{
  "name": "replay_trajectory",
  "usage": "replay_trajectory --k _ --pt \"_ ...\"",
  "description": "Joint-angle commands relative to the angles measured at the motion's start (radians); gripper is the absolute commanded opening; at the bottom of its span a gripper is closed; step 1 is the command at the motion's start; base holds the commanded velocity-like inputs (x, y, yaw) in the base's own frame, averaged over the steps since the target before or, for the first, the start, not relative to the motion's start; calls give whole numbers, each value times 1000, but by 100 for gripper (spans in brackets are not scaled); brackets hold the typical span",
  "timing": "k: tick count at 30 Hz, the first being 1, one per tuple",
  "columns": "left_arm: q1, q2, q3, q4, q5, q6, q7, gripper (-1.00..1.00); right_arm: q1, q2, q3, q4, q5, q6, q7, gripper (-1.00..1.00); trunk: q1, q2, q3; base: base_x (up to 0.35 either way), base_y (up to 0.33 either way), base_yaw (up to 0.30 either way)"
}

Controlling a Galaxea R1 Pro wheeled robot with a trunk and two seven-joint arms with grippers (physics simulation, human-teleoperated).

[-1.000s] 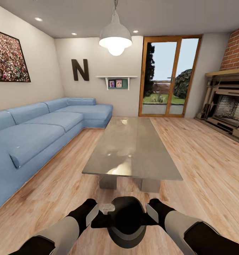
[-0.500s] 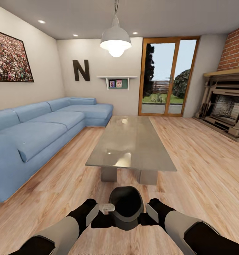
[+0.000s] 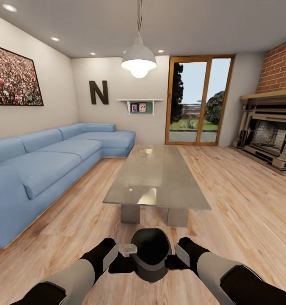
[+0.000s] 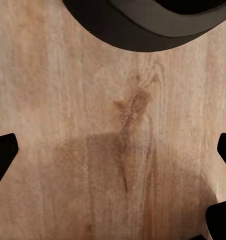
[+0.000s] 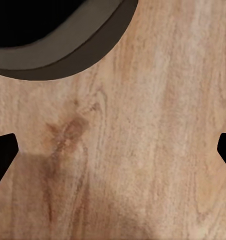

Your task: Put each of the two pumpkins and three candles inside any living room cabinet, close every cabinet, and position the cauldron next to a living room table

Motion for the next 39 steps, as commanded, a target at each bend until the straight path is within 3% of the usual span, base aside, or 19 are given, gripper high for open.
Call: replay_trajectory --k 1,17,30,34,36,39 --pt "-1 0 -2 0 1 3 6 100 0 0 5 -2 -11 5 -7 100 -1 0 3 0 0 0" --pt "-1 2 1 5 1 3 23 100 0 -1 4 -3 -10 4 -7 100 -8 4 54 0 0 81" --pt "-1 75 2 24 2 2 24 100 -2 -7 3 -2 -10 5 -8 100 -14 7 87 0 0 163" --pt "-1 101 2 64 2 -12 25 100 -2 -43 4 2 -10 5 -7 100 -15 8 97 0 0 165" --pt "-1 108 1 96 2 -40 25 100 -1 -71 6 3 -10 4 -7 100 -16 8 102 0 0 165" --pt "-1 111 0 122 1 -61 25 100 -1 -89 7 5 -10 3 -7 100 -18 9 110 0 0 165"
